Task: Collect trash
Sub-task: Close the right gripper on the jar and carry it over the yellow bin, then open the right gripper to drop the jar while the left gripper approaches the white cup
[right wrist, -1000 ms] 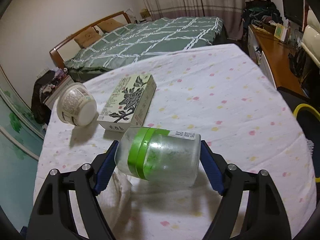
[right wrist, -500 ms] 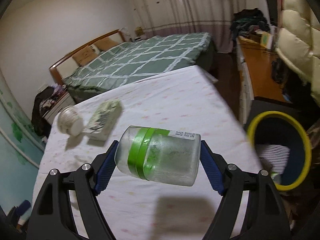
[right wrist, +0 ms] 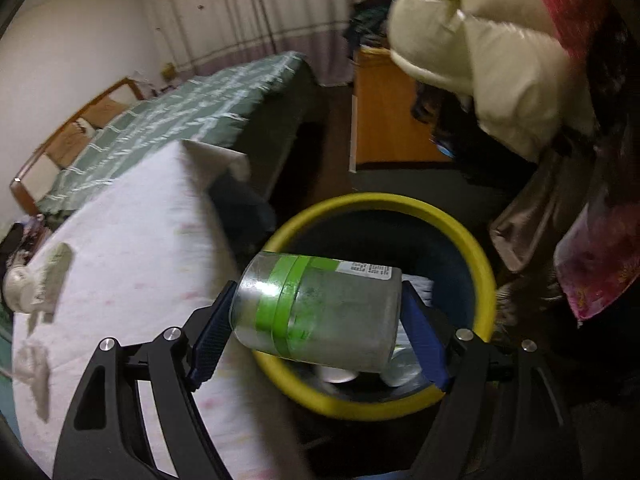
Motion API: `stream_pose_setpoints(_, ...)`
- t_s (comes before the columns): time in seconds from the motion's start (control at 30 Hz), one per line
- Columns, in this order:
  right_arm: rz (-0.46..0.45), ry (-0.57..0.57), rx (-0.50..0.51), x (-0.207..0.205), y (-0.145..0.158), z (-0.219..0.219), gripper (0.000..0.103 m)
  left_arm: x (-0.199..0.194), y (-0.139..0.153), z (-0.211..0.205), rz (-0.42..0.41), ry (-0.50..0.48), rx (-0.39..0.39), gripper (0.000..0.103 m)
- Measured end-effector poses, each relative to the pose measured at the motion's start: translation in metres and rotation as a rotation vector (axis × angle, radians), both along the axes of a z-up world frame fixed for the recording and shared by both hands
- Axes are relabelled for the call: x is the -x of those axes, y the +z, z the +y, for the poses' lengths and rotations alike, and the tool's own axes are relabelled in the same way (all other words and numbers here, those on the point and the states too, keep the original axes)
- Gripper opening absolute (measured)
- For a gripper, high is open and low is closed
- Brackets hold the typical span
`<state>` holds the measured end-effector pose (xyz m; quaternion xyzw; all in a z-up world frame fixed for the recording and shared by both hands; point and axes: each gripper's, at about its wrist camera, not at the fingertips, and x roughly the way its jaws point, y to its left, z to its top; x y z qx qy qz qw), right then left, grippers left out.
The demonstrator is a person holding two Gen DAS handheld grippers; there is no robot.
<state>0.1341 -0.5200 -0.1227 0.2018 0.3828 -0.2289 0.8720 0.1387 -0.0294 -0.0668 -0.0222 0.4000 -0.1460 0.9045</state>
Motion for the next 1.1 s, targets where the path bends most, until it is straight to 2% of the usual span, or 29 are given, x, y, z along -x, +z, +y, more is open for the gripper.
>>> stream_pose_setpoints(0.17,0.071,-0.015,-0.035,-0.007,-0.028,-0.02,0.075,-0.009,0.0,-0.013,0.008,-0.011,-0.016,0.093)
stream_pose_setpoints(0.23,0.078,-0.018,-0.041,-0.008,-0.033,-0.019,0.079,-0.012,0.001,-0.016,0.007,-0.012,-0.023,0.093)
stream_pose_setpoints(0.57,0.033,0.004,-0.01,-0.004,-0.023,-0.011,0.082,-0.048,0.005,-0.005,0.008,0.011,-0.031,0.093)
stream_pose_setpoints(0.77,0.017,0.033,-0.015,-0.008,-0.017,-0.001,0.083,-0.098,0.01,0.019,-0.002,0.043,-0.04,0.093)
stream_pose_setpoints(1.0,0.019,0.053,-0.014,-0.017,-0.016,0.01,0.083,-0.163,0.007,0.032,-0.022,0.058,-0.111,0.093)
stream_pose_setpoints(1.1,0.024,0.058,-0.015,-0.02,-0.017,0.013,0.083,-0.194,0.002,0.038,0.005,0.07,-0.089,0.093)
